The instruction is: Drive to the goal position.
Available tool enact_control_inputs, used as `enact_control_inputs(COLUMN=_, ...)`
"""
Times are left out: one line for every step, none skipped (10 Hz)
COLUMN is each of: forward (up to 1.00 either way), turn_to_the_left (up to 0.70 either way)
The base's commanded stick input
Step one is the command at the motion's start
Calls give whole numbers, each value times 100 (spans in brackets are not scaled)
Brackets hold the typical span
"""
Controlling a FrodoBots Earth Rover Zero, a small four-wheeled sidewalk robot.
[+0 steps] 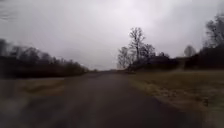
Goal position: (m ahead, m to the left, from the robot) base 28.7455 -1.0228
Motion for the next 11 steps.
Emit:
enact_control_inputs(forward=70, turn_to_the_left=0)
enact_control_inputs(forward=70, turn_to_the_left=0)
enact_control_inputs(forward=70, turn_to_the_left=0)
enact_control_inputs(forward=70, turn_to_the_left=0)
enact_control_inputs(forward=70, turn_to_the_left=0)
enact_control_inputs(forward=70, turn_to_the_left=0)
enact_control_inputs(forward=70, turn_to_the_left=0)
enact_control_inputs(forward=70, turn_to_the_left=0)
enact_control_inputs(forward=70, turn_to_the_left=0)
enact_control_inputs(forward=70, turn_to_the_left=0)
enact_control_inputs(forward=70, turn_to_the_left=0)
